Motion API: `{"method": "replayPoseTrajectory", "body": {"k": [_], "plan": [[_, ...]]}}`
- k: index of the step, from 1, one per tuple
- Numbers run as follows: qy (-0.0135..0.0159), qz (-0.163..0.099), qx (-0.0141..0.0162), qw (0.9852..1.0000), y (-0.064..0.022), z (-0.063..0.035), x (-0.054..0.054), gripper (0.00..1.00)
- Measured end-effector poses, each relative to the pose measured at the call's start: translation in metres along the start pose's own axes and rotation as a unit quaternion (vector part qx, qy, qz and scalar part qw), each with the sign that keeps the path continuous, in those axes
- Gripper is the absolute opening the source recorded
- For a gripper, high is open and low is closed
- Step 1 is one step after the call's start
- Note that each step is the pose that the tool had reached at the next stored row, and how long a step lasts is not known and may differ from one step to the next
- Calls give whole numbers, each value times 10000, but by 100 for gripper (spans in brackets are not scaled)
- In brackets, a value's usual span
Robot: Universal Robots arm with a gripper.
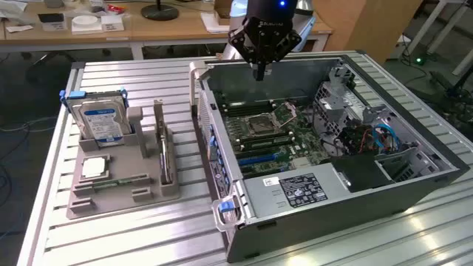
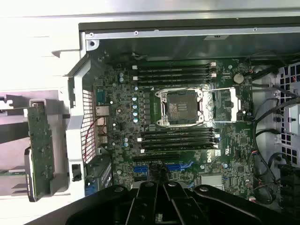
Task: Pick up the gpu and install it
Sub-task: 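Reach for the gpu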
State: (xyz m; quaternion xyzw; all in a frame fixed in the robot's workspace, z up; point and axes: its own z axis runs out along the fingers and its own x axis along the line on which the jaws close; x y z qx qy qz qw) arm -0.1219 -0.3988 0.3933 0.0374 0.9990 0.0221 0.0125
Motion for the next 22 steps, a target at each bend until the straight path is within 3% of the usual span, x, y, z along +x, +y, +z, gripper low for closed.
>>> {"method": "replayPoseTrajectory", "body": {"k": [9, 22], "plan": [[0, 0, 0, 10000, -2, -1, 28, 10], [0, 0, 0, 10000, -12, -3, 156, 10]]}}
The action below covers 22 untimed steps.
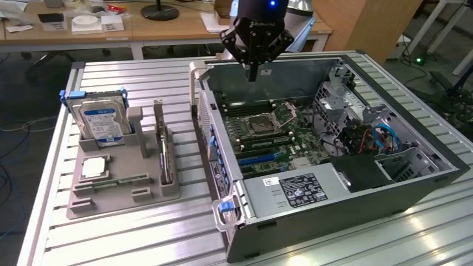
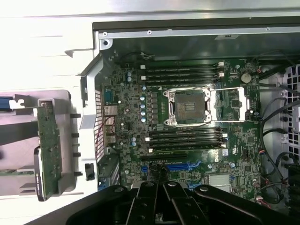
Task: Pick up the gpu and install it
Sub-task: 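Reach for the gpu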
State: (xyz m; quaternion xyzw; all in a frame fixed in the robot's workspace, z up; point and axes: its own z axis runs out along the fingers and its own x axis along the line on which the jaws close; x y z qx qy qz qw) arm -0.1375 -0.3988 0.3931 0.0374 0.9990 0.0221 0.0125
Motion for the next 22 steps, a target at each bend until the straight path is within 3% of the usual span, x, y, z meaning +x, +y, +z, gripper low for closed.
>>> {"method": "replayPoseTrajectory", "body": {"k": [22], "plan": [[4, 0, 0, 10000, -15, 2, 194, 10]]}}
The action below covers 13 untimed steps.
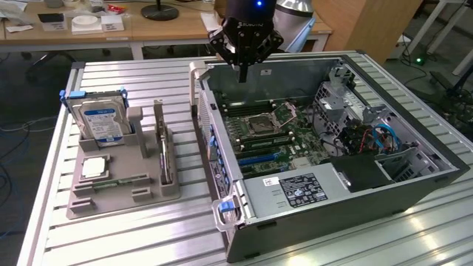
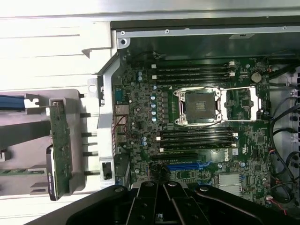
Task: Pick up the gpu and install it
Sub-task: 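Reach for the gpu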
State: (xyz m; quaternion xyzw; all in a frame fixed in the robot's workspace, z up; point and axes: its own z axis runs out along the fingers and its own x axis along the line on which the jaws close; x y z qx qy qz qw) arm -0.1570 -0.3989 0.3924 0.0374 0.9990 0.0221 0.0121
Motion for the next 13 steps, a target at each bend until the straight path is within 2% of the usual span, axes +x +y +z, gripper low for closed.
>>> {"method": "replayPoseTrajectory", "body": {"k": [13], "plan": [[4, 0, 1, 10000, -8, 1, 101, 10]]}}
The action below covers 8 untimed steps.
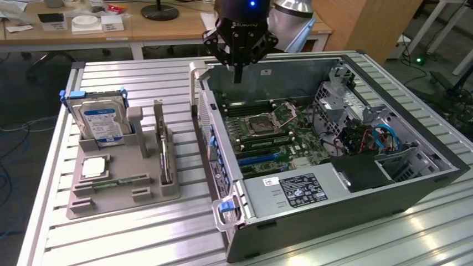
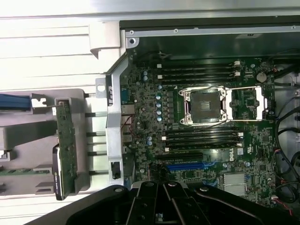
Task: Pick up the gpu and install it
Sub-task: 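Reach for the gpu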
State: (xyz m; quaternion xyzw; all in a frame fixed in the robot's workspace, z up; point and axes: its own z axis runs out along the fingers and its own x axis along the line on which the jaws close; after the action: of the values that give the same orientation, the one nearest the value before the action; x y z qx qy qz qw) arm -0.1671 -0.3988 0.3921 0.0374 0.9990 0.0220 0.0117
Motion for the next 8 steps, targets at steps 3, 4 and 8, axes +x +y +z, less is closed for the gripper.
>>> {"method": "replayPoseTrajectory", "body": {"k": [3, 4, 8], "plan": [[0, 0, 0, 10000, -3, 0, 38, 10], [0, 0, 0, 10000, -4, 0, 51, 10], [0, 1, 0, 10000, -8, 0, 109, 10]]}}
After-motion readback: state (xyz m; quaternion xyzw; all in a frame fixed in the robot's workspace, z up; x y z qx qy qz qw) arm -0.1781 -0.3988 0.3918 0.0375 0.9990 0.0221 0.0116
